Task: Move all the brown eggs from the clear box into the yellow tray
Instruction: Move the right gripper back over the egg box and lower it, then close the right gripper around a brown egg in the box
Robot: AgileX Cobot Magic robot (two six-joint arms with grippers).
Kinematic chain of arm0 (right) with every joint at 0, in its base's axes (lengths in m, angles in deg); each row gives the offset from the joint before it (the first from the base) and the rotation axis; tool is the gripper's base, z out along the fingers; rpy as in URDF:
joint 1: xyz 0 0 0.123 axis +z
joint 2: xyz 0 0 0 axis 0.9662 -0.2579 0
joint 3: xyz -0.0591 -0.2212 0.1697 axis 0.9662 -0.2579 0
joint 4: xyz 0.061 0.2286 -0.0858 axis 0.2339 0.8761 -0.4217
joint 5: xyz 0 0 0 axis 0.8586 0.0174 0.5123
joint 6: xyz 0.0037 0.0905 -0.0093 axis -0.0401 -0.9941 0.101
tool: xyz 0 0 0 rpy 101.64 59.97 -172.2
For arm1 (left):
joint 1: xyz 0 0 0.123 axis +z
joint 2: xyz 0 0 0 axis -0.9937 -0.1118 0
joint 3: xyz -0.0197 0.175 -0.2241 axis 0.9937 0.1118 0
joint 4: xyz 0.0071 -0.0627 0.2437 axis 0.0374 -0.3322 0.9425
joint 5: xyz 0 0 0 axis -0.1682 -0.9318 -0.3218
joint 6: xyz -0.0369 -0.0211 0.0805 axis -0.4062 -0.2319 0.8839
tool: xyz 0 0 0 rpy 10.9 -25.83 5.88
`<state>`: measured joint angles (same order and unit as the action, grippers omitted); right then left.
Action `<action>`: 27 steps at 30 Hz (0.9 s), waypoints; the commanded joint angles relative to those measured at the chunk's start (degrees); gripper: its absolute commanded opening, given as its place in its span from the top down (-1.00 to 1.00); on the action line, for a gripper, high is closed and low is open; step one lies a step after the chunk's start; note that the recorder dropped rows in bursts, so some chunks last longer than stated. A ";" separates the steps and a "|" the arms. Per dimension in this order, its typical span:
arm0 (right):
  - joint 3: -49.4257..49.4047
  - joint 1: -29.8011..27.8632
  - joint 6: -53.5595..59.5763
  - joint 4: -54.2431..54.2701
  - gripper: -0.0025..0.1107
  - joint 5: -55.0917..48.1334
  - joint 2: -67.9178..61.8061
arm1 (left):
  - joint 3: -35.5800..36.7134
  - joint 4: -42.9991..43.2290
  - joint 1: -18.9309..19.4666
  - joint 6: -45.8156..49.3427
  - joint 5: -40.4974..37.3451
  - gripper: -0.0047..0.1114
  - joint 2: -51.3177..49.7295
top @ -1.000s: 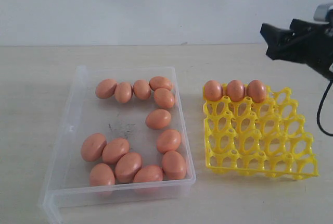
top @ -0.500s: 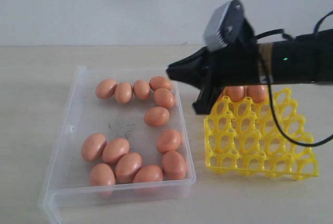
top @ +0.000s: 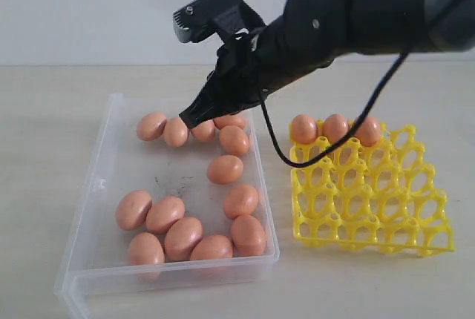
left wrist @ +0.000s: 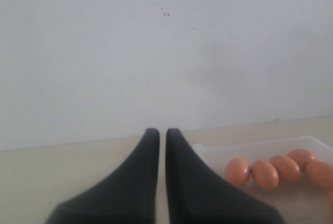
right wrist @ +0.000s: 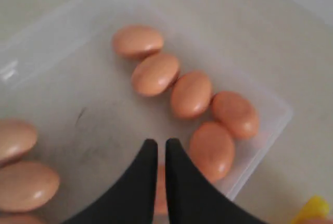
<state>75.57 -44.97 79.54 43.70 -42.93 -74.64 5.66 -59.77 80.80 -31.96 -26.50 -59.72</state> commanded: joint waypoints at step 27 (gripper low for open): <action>14.38 -0.38 52.43 1.77 0.21 -22.05 -17.32 | 0.19 -0.09 -0.45 0.08 0.00 0.85 0.10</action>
<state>89.65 -44.97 132.25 46.25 -65.67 -91.82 5.66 -59.77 80.80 -31.96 -26.50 -59.72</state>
